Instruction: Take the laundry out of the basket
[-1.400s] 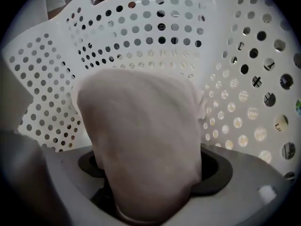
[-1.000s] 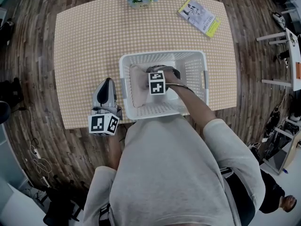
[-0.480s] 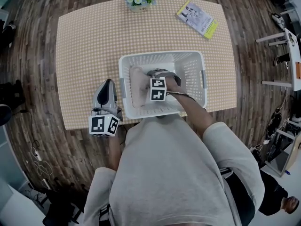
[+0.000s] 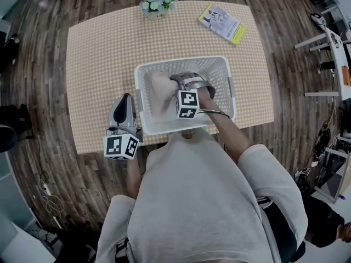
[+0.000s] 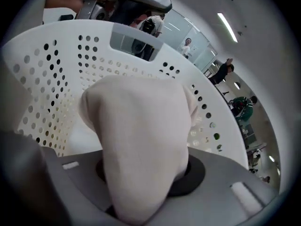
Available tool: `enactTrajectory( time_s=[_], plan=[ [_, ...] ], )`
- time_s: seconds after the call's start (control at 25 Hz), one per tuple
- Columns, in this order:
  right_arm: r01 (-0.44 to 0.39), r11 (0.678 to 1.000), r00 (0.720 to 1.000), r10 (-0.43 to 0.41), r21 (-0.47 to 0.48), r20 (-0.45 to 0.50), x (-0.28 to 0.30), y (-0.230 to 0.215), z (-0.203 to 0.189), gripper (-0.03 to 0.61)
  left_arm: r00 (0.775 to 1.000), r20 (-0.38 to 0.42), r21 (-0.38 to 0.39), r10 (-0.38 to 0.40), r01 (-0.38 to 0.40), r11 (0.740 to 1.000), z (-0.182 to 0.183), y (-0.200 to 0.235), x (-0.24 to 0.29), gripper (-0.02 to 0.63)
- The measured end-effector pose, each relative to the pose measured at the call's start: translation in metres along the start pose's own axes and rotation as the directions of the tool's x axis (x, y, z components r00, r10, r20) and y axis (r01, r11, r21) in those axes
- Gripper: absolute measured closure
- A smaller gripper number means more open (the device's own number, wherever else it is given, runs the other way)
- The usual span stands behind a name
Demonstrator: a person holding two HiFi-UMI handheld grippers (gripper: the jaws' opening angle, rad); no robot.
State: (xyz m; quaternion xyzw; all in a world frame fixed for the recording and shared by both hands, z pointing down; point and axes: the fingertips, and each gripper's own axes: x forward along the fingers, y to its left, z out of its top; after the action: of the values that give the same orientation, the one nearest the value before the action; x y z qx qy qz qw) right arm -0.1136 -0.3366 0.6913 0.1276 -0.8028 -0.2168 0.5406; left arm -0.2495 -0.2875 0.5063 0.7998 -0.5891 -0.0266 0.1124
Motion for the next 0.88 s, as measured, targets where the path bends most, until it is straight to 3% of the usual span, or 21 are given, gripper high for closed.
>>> enactTrajectory(
  time_s=[0.36, 0.6, 0.76, 0.88],
  plan=[
    [0.175, 0.98, 0.98, -0.183, 0.096, 0.081, -0.059, -0.045, 0.016, 0.413, 0.996, 0.071, 0.065, -0.052, 0.048, 0.997, 0.034, -0.024, -0.002, 0.603],
    [0.233, 0.961, 0.962, -0.25, 0.15, 0.113, -0.086, -0.058, 0.022, 0.412, 0.992, 0.111, 0.094, -0.057, 0.047, 0.994, 0.052, -0.033, -0.012, 0.603],
    [0.226, 0.938, 0.95, -0.271, 0.263, 0.152, -0.096, -0.058, 0.022, 0.411, 0.991, 0.121, 0.106, -0.064, 0.051, 0.993, 0.058, -0.039, -0.016, 0.603],
    [0.181, 0.879, 0.929, -0.3, 0.44, 0.216, -0.106, -0.063, 0.018, 0.411, 0.99, 0.119, 0.111, -0.07, 0.057, 0.992, 0.056, -0.043, -0.015, 0.603]
  ],
)
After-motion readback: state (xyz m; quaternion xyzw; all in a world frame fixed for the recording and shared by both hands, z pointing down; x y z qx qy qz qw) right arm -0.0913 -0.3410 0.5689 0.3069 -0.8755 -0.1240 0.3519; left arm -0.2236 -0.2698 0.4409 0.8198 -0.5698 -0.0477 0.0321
